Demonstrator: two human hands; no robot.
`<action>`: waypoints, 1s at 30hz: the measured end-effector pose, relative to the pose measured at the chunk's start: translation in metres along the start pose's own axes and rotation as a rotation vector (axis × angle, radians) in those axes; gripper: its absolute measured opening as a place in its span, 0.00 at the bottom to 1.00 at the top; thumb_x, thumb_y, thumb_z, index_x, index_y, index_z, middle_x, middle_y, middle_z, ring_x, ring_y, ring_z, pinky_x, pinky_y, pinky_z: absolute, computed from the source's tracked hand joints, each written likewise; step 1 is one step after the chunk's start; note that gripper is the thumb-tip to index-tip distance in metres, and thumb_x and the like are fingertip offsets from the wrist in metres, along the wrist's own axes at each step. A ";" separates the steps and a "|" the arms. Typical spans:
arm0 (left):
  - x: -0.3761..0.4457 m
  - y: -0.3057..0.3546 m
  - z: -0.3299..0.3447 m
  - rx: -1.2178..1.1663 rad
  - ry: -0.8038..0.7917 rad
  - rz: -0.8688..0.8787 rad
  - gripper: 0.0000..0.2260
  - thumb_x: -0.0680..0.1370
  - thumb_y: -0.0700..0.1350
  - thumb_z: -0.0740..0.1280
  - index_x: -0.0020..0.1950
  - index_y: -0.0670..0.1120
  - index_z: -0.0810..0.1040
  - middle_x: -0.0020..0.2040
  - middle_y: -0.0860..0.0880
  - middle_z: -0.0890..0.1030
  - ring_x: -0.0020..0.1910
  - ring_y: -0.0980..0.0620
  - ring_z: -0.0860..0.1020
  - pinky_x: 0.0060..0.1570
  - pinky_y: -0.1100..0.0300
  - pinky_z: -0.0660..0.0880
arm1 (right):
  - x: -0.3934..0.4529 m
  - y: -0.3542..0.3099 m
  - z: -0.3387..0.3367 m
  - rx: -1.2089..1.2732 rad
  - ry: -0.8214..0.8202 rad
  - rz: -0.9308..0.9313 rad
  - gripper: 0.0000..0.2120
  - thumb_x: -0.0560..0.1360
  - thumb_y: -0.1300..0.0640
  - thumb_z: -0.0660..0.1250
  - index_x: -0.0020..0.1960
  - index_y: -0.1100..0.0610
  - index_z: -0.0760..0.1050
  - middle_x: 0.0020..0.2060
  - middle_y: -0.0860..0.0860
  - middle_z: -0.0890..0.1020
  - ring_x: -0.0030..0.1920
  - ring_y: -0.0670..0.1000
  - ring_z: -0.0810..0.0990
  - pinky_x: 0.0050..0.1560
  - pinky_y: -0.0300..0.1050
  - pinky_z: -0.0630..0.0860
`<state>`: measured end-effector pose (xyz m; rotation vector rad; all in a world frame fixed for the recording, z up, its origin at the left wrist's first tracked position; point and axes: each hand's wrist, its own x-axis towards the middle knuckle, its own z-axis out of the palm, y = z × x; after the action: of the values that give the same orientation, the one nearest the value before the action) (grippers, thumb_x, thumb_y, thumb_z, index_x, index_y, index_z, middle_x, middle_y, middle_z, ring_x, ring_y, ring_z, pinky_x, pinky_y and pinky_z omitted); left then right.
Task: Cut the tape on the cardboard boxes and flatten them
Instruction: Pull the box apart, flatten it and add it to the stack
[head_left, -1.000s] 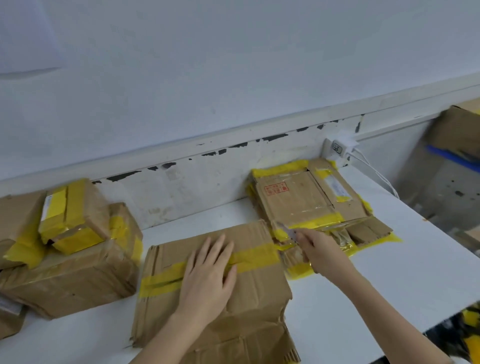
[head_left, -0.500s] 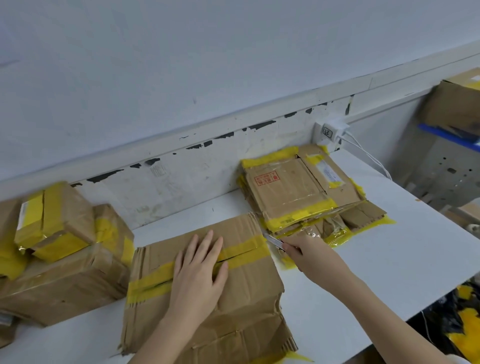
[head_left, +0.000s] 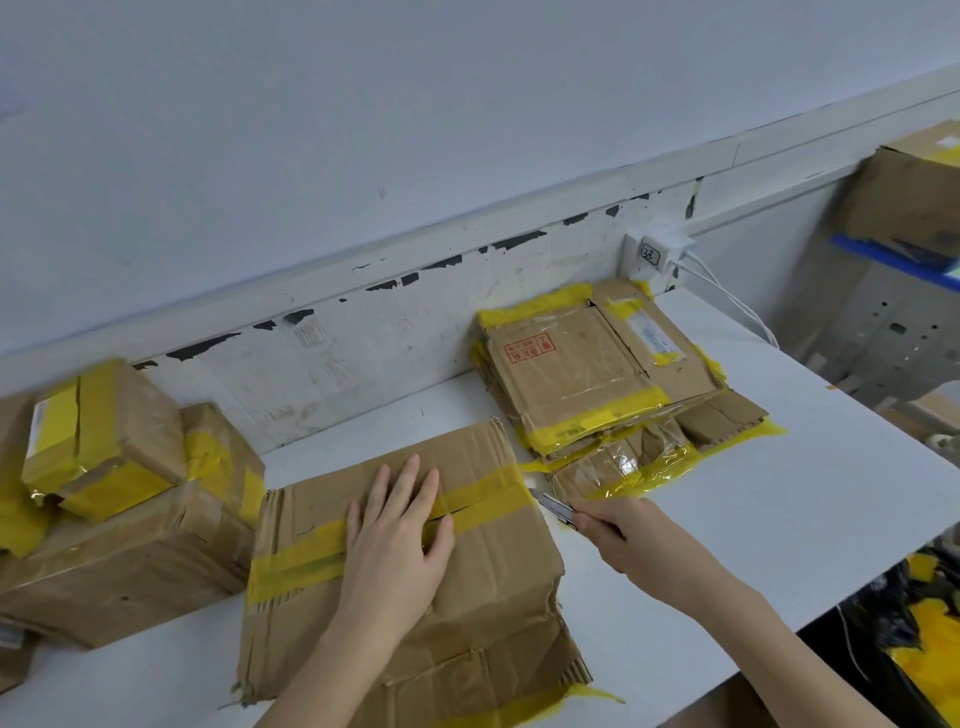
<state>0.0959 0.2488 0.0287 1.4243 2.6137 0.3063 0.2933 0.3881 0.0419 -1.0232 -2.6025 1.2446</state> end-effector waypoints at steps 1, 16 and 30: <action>0.000 0.000 0.000 -0.001 -0.003 0.000 0.24 0.81 0.56 0.50 0.77 0.55 0.51 0.77 0.58 0.43 0.76 0.53 0.41 0.73 0.50 0.41 | -0.002 0.000 0.000 0.007 -0.005 0.002 0.14 0.81 0.56 0.56 0.38 0.54 0.71 0.24 0.45 0.64 0.24 0.43 0.63 0.28 0.35 0.56; -0.003 0.002 -0.006 -0.005 -0.007 0.013 0.24 0.81 0.56 0.50 0.77 0.56 0.51 0.77 0.57 0.44 0.76 0.54 0.42 0.73 0.49 0.43 | -0.034 0.029 -0.003 0.107 -0.024 0.001 0.12 0.82 0.57 0.55 0.51 0.49 0.77 0.21 0.44 0.70 0.23 0.44 0.66 0.29 0.33 0.63; -0.021 0.011 -0.011 0.310 -0.019 -0.211 0.26 0.81 0.59 0.45 0.77 0.52 0.49 0.78 0.51 0.48 0.75 0.47 0.52 0.69 0.47 0.57 | 0.032 0.080 0.106 -0.542 0.074 0.241 0.28 0.81 0.62 0.51 0.77 0.60 0.42 0.63 0.54 0.67 0.62 0.54 0.67 0.56 0.42 0.70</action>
<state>0.1135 0.2358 0.0425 1.2033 2.8571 -0.1435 0.2751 0.3729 -0.0929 -1.4638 -2.8885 0.5053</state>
